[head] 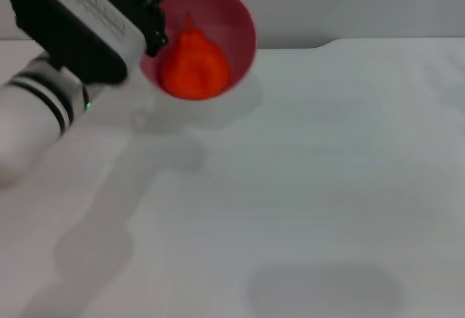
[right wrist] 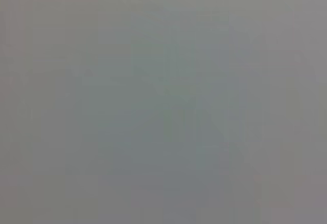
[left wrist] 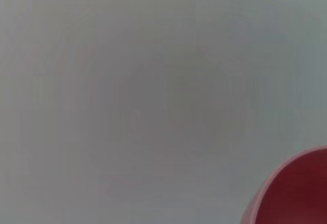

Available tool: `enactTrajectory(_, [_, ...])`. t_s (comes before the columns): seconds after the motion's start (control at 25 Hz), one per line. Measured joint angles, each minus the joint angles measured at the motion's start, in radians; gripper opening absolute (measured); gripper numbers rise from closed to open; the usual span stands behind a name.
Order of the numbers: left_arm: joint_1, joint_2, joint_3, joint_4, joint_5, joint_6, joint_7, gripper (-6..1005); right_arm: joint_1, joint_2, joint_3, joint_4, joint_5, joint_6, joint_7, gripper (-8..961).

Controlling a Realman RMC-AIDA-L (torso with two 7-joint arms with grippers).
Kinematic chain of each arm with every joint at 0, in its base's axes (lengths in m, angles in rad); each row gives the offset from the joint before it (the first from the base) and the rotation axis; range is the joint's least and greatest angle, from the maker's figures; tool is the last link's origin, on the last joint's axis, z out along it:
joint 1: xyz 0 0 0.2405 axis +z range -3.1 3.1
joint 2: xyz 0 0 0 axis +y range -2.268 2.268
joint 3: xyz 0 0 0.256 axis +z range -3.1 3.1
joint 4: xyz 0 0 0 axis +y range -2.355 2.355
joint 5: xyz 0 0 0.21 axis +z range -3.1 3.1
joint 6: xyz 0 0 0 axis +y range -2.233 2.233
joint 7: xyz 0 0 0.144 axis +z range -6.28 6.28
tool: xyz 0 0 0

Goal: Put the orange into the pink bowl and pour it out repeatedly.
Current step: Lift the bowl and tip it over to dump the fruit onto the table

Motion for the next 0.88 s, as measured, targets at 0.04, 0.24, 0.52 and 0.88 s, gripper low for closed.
enactTrajectory(0.04, [0.057, -0.001, 0.132, -0.01, -0.001, -0.262, 0.135, 43, 0.001, -0.001, 0.001, 0.001, 0.0, -0.004, -0.001, 606])
enactTrajectory(0.24, [0.07, 0.0, 0.342, -0.096, -0.001, -0.642, 0.328, 43, 0.022, -0.001, 0.002, 0.011, 0.001, -0.017, -0.003, 606])
enactTrajectory(0.52, [0.04, 0.0, 0.508, -0.185, 0.04, -0.909, 0.421, 43, 0.056, -0.002, -0.004, 0.025, -0.003, -0.023, -0.004, 606])
enactTrajectory(0.88, [0.023, -0.002, 0.573, -0.195, 0.113, -0.966, 0.422, 43, 0.085, -0.002, -0.004, 0.048, -0.007, -0.041, -0.006, 606])
